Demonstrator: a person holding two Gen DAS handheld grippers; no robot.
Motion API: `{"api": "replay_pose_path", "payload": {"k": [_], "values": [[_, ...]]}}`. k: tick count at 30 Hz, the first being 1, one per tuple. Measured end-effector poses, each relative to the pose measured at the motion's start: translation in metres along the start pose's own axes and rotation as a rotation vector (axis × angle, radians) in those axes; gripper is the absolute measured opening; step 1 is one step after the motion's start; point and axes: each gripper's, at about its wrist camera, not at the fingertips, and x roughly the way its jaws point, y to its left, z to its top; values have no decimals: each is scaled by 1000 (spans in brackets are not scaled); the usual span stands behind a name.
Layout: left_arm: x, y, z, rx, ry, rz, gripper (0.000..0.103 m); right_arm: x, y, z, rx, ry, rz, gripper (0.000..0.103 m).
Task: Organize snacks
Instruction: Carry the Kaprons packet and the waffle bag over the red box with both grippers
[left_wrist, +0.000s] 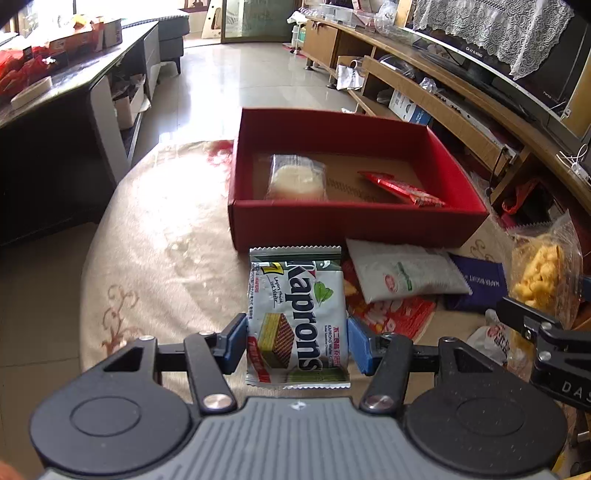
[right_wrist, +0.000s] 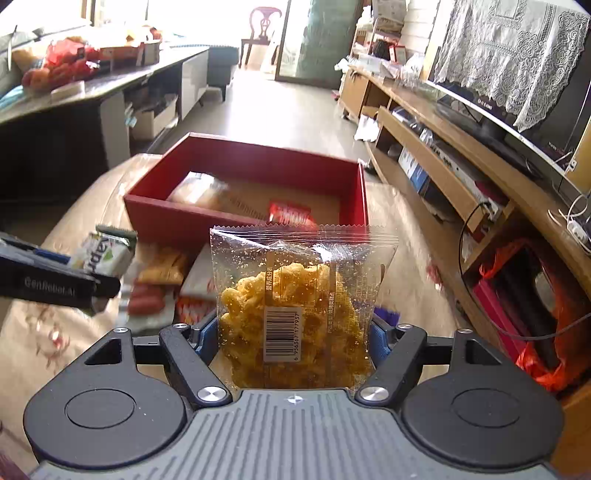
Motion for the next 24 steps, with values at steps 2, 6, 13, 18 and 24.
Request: {"api": "replay_pose_path", "payload": {"k": [2, 6, 13, 18, 24], "values": [[1, -3, 8, 16, -18, 12, 52, 4, -3, 7, 9, -16, -3, 80], [7, -6, 22, 30, -42, 37, 52, 13, -7, 17, 34, -30, -6, 80], [15, -10, 37, 54, -63, 58, 52, 22, -6, 27, 41, -42, -5, 80], [18, -12, 47, 57, -82, 73, 52, 30, -6, 35, 45, -53, -14, 80], [28, -17, 64, 62, -108, 94, 52, 43, -16, 49, 74, -80, -28, 80]]}}
